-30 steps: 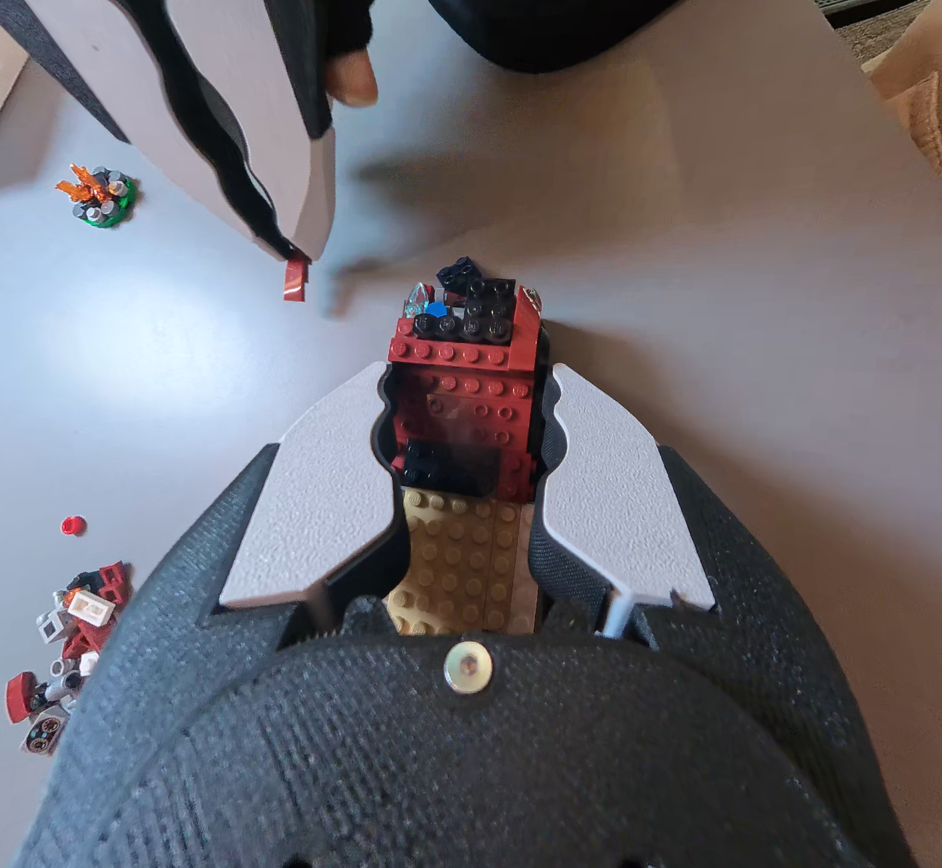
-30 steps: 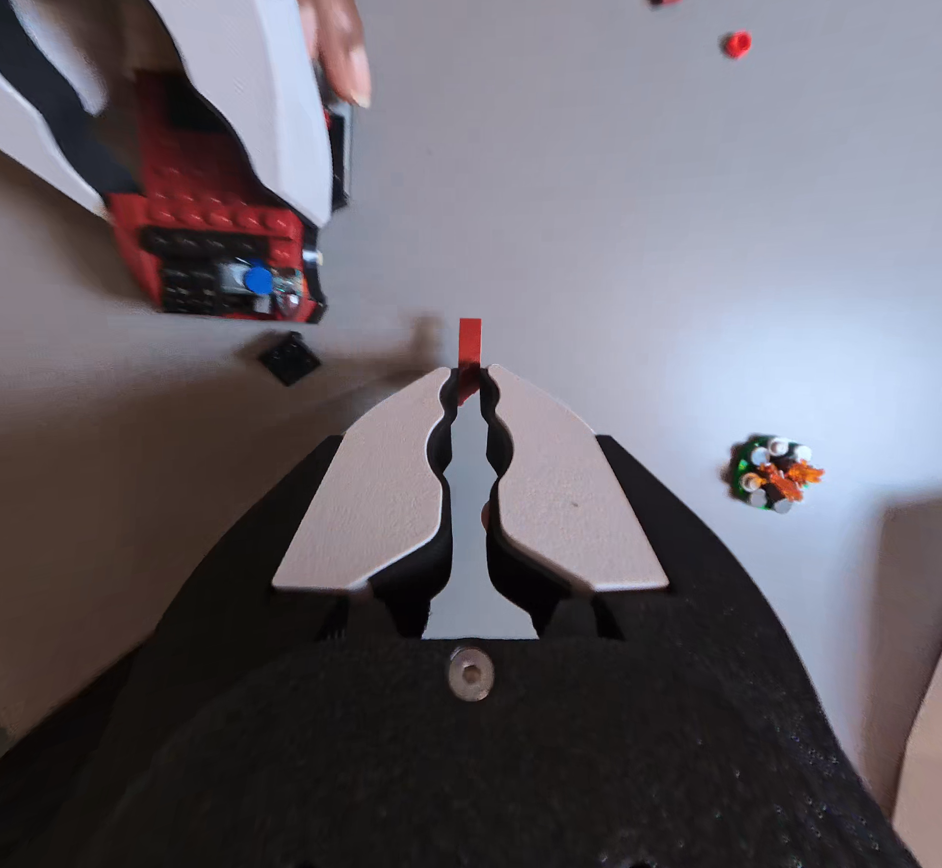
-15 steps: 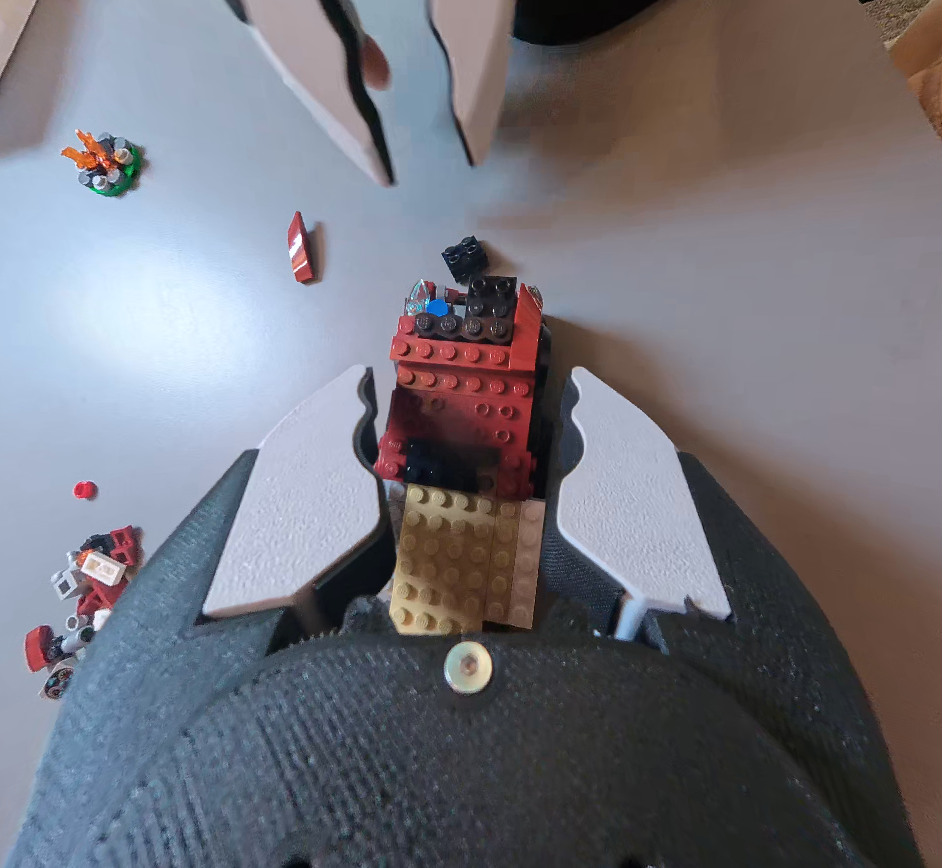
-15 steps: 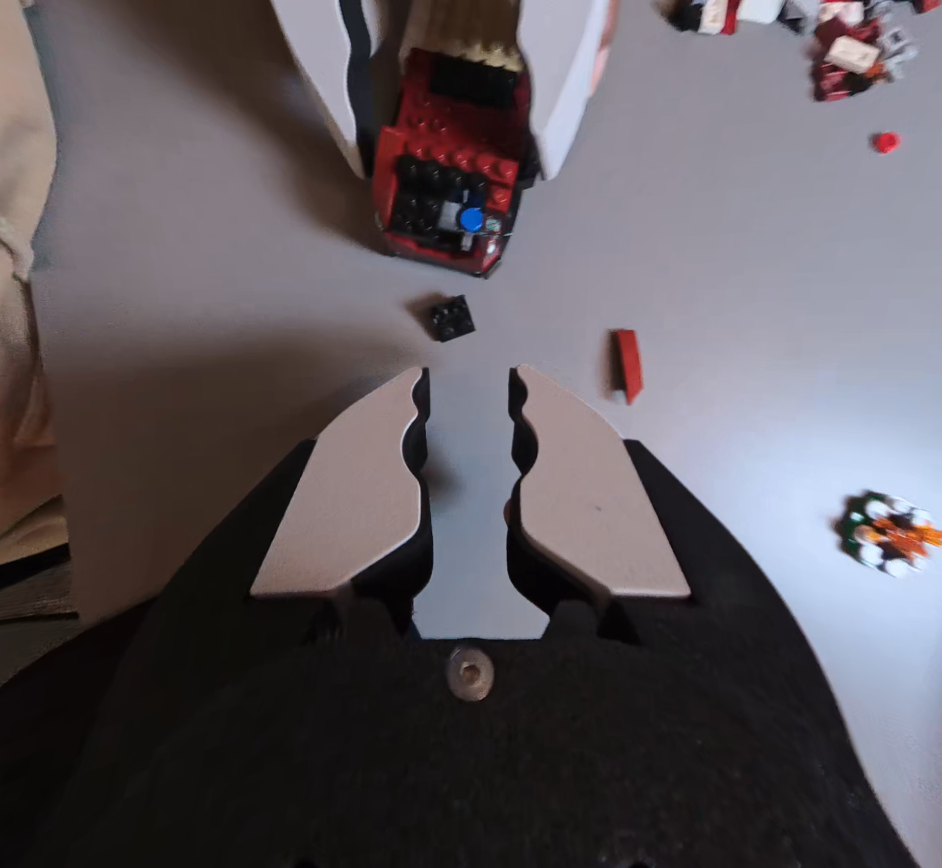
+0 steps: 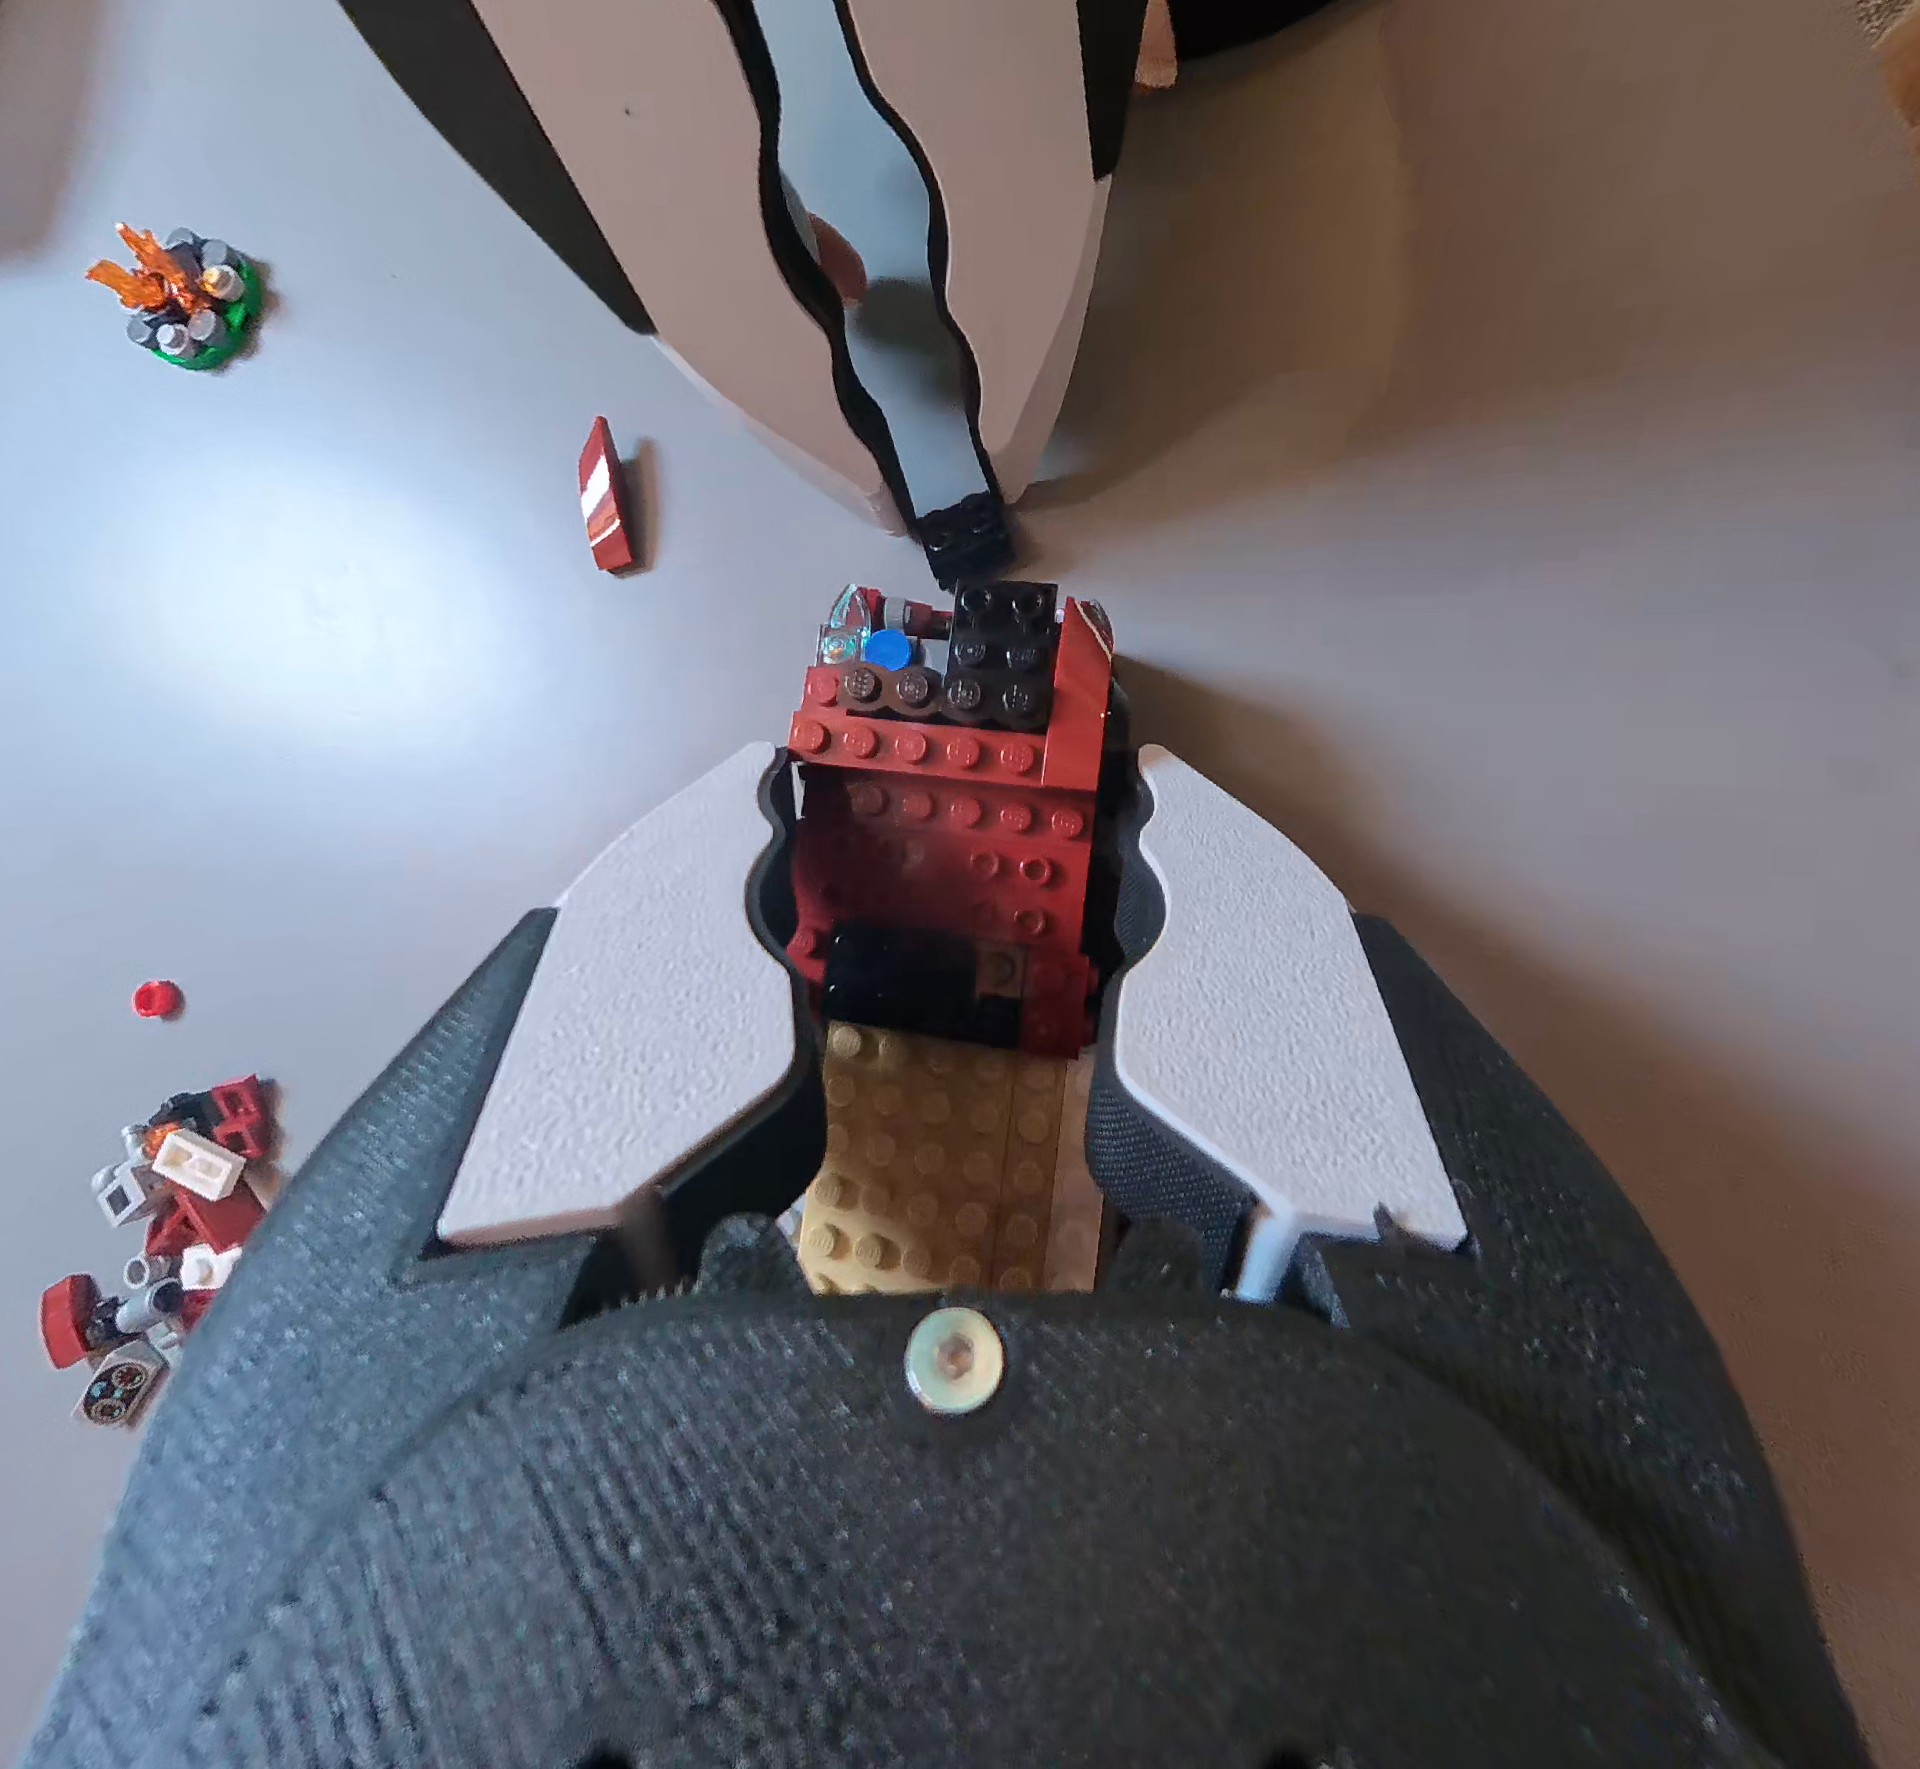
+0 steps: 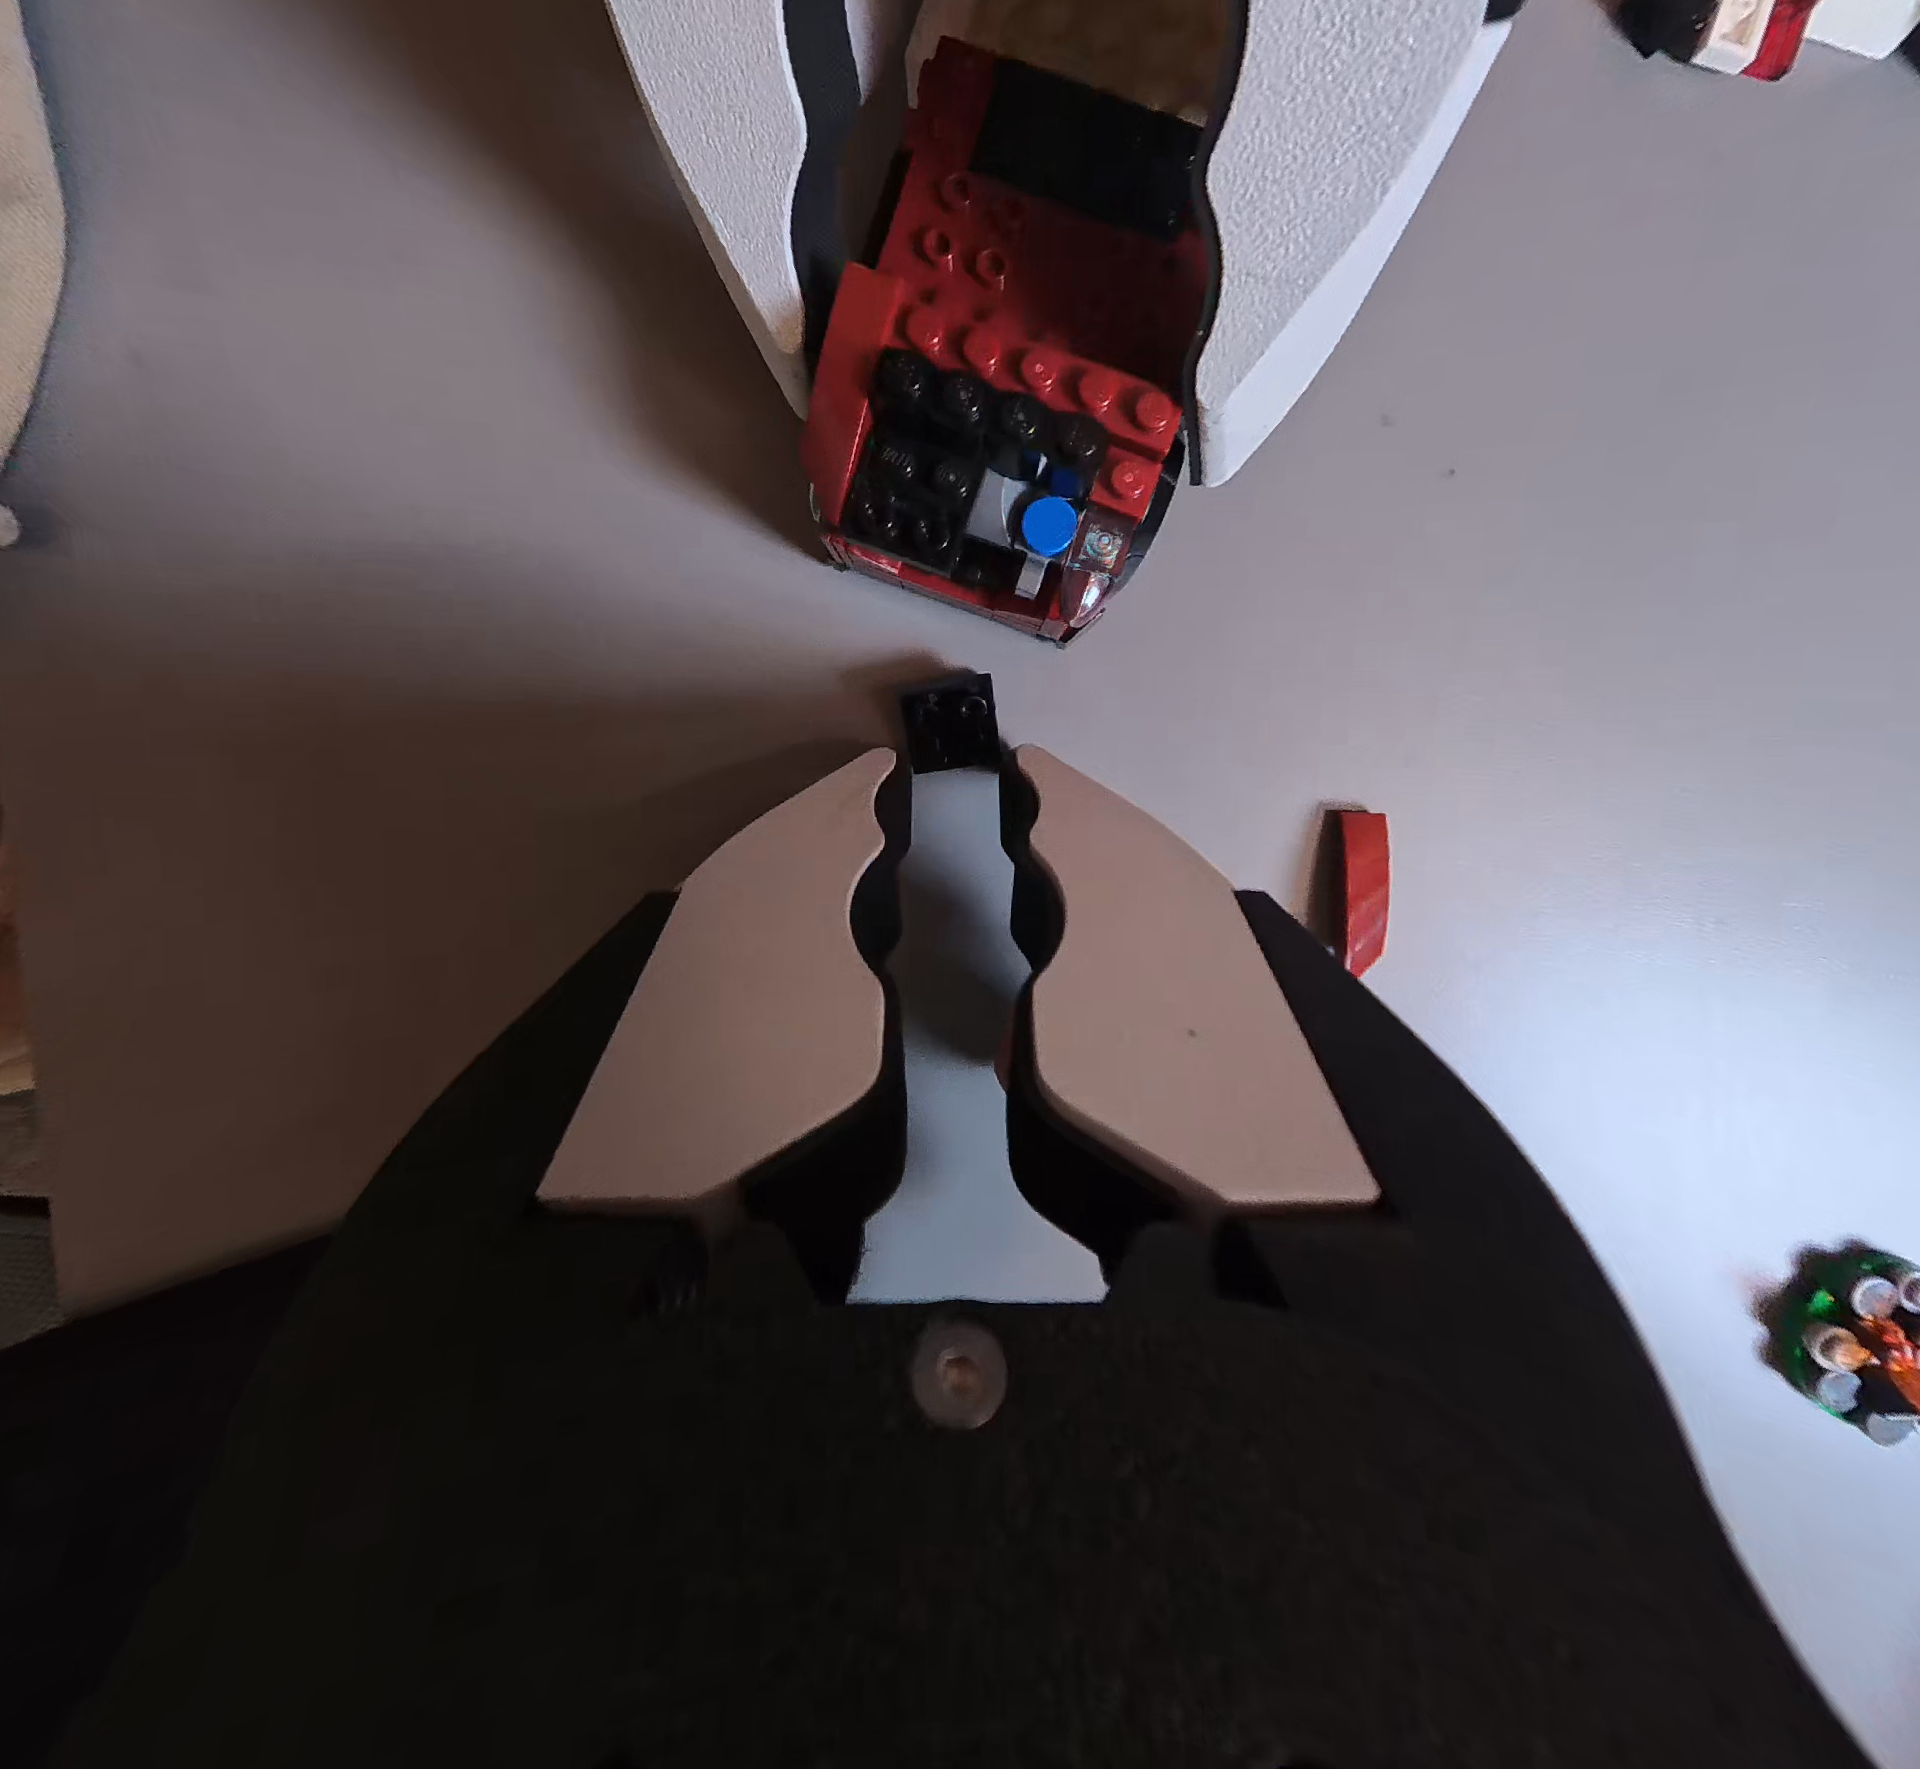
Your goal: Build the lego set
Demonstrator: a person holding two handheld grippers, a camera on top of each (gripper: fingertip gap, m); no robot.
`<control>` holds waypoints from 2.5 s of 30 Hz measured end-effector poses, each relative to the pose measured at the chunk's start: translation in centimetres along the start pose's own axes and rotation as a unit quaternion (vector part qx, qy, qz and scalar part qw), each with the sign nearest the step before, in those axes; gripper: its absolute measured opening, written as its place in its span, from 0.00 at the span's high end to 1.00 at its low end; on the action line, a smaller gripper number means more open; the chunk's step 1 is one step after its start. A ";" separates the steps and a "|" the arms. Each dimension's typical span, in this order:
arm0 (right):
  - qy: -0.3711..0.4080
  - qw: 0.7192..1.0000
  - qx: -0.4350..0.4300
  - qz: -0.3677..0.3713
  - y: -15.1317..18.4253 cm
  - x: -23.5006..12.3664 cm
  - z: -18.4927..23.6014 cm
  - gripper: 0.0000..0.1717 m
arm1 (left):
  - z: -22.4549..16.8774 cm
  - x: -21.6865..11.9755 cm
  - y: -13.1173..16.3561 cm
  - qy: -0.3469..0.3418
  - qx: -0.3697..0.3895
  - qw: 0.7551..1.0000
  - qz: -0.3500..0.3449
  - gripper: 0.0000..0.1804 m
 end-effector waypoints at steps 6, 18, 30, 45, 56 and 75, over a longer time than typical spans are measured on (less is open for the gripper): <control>0.034 0.997 0.046 -0.044 0.0 -1.4 0.7 0.91 | -0.1 -1.3 -0.4 -0.004 -0.008 0.999 -0.031 0.67; 0.068 0.984 0.086 -0.139 -1.3 -3.6 1.9 0.91 | -2.1 -2.3 -2.0 0.004 -0.051 0.992 -0.118 0.79; 0.094 0.976 0.036 -0.194 -3.1 -4.6 2.9 0.91 | -3.4 -2.5 -3.6 0.012 -0.085 0.979 -0.187 0.91; 0.110 0.969 0.034 -0.217 -3.1 -4.8 3.4 0.91 | -3.6 -2.6 -3.6 0.029 -0.088 0.970 -0.225 0.91; 0.133 0.934 0.054 -0.326 -3.1 -4.5 4.0 0.90 | -3.5 -3.2 -3.4 0.096 -0.122 0.948 -0.278 0.91; 0.159 0.974 0.087 -0.136 -0.4 -0.7 0.8 0.90 | 0.3 -0.1 -0.2 0.011 -0.007 1.000 0.019 0.67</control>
Point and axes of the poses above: each gripper's, where its closed fingertips meet, x out along the fingers, y out of its underside, z = x × y across the jaws, the point moved 7 cm from there along -x, back along the fingers, and after that the axes turned 13 degrees about -x, right-handed, at the moved point
